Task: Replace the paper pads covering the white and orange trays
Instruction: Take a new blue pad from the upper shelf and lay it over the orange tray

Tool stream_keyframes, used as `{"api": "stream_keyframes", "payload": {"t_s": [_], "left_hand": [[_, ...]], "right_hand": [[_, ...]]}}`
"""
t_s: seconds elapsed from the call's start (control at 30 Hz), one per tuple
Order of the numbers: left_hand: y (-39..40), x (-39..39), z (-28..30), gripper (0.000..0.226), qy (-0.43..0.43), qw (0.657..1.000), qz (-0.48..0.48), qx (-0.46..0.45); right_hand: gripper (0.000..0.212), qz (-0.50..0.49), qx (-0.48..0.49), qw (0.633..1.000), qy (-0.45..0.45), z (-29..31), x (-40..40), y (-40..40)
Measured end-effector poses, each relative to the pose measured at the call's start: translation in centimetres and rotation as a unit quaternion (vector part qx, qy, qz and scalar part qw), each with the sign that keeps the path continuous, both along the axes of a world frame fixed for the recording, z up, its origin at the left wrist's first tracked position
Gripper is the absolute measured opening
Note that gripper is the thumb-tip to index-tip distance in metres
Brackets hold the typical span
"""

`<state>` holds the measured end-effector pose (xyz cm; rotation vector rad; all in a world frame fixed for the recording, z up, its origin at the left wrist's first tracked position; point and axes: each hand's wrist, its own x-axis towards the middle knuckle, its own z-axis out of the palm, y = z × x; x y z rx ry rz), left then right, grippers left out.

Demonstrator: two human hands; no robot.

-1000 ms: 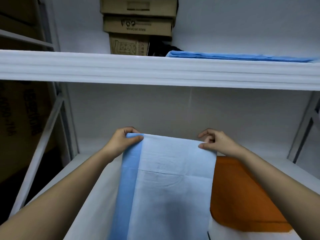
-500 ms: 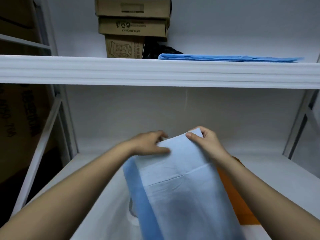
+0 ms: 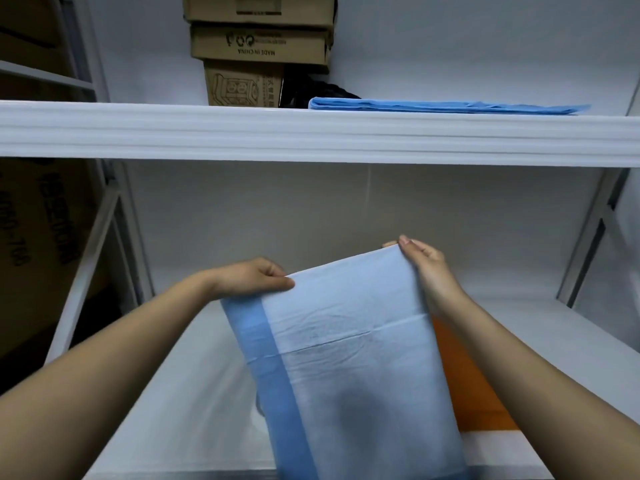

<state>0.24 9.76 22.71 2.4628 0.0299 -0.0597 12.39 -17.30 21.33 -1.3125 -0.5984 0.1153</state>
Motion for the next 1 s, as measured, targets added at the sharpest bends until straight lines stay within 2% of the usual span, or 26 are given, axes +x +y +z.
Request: {"api": "stream_keyframes", "payload": {"t_s": [0.1, 0.27, 0.33, 0.37, 0.43, 0.47, 0.5, 0.6, 0.7, 0.77, 0.87, 0.93, 1.0], "left_hand": [[2.7, -1.9, -0.1, 0.039, 0.039, 0.997, 0.003, -0.061], [4.6, -3.5, -1.1, 0.084, 0.036, 0.978, 0.039, -0.201], [4.0, -3.6, -1.9, 0.093, -0.013, 0.949, 0.057, -0.310], [3.5, -3.5, -2.3, 0.093, -0.039, 0.922, 0.066, -0.379], [2.0, -3.1, -3.3, 0.083, -0.074, 0.866, 0.064, -0.491], [1.1, -2.8, -3.8, 0.076, -0.082, 0.849, 0.054, -0.519], [0.0, -2.5, -4.2, 0.070, -0.088, 0.847, 0.045, -0.523], [-2.6, -1.4, -4.1, 0.041, -0.127, 0.871, 0.078, -0.468], [-4.0, 0.3, -2.8, 0.016, -0.163, 0.879, 0.121, -0.432], [-5.0, 1.4, -1.5, 0.012, -0.178, 0.882, 0.129, -0.416], [-6.3, 2.8, 0.2, 0.012, -0.169, 0.903, 0.128, -0.375], [-7.0, 3.4, 0.8, 0.011, -0.158, 0.914, 0.140, -0.347], [-6.8, 3.5, 1.0, 0.011, -0.155, 0.917, 0.152, -0.334]], "right_hand": [[0.026, -0.002, 0.010, 1.000, 0.010, 0.1, 0.4, -0.4], [0.024, 0.001, 0.025, 0.999, 0.039, -0.1, 1.1, -1.2], [0.023, 0.002, 0.044, 0.997, 0.058, -0.1, 1.2, -1.3], [0.022, -0.001, 0.050, 0.997, 0.062, -0.1, 1.3, -1.4], [0.022, -0.012, 0.064, 0.996, 0.066, 0.3, 1.3, -1.6], [0.022, -0.018, 0.072, 0.995, 0.069, 0.5, 1.3, -1.7], [0.023, -0.020, 0.076, 0.994, 0.074, 0.7, 1.3, -1.8], [0.027, -0.024, 0.087, 0.992, 0.092, 1.6, 1.5, -2.6], [0.042, 0.013, 0.080, 0.990, 0.114, 2.0, 2.0, -5.4], [0.056, 0.079, 0.027, 0.991, 0.104, 0.5, 2.3, -7.8], [0.083, 0.130, -0.065, 0.979, 0.143, -5.0, 2.0, -9.5], [0.078, 0.106, -0.088, 0.977, 0.164, -7.7, 1.4, -9.1], [0.073, 0.061, -0.050, 0.982, 0.169, -8.0, 1.2, -8.6]]}}
